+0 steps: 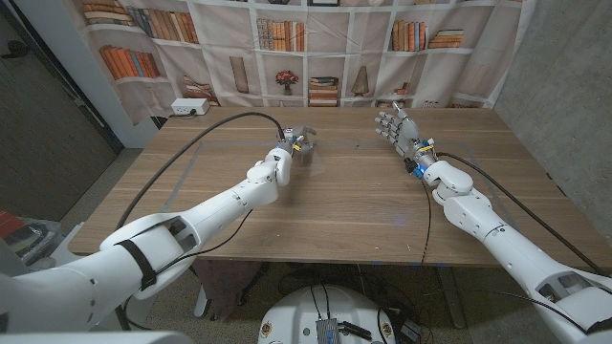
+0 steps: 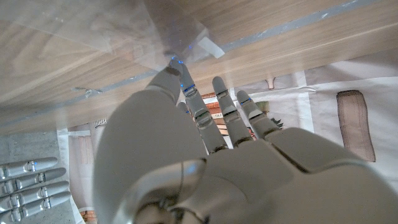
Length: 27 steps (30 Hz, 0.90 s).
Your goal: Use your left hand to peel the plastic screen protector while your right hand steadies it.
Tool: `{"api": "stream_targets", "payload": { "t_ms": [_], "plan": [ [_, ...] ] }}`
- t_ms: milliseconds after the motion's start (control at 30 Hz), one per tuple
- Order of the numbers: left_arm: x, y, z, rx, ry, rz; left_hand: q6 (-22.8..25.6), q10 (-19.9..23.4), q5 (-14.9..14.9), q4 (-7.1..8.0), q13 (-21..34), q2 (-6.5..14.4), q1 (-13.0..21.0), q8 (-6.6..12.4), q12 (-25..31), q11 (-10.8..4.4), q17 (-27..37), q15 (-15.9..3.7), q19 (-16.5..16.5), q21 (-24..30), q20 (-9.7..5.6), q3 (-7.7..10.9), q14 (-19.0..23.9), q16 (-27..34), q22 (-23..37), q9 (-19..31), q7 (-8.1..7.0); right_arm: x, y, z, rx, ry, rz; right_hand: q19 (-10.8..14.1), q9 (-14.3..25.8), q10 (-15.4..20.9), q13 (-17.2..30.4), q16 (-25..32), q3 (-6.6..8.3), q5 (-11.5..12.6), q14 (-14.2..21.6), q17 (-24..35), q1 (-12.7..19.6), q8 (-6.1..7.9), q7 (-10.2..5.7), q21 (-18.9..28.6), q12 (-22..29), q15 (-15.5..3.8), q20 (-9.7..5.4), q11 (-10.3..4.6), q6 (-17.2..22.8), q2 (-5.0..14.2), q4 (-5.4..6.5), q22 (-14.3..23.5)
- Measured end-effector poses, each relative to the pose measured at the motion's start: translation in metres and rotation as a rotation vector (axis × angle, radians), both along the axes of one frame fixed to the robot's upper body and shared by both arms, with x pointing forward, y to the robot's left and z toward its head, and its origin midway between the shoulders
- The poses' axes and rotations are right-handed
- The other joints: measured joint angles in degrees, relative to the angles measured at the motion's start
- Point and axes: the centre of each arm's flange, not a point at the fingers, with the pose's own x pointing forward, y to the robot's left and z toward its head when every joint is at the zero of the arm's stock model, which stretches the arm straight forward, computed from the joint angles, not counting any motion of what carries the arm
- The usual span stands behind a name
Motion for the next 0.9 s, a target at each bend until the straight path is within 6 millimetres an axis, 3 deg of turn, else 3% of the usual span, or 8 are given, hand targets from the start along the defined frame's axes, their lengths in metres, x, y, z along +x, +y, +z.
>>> {"api": "stream_targets", "payload": {
  "t_ms": [900],
  "plan": [
    [-0.026,0.007,0.018,-0.286,-0.065,-0.144,-1.05,-0.8,0.45,0.64,-1.26,0.32,0.0,-1.02,0.79,0.21,0.44,0.0,-0.01,-0.03,0.0,-0.63,-0.01,-1.77,-0.01,0.26,0.62,-0.003,0.002,-0.004,0.006,-0.002,-0.011,-0.01,0.0,0.0,0.0,0.0,-0.31,0.0,0.0,0.0,0.0,0.0,0.0,-0.66,0.0,0.0,-0.01,0.0,0.0,0.0,-0.31,0.0]
  ]
}}
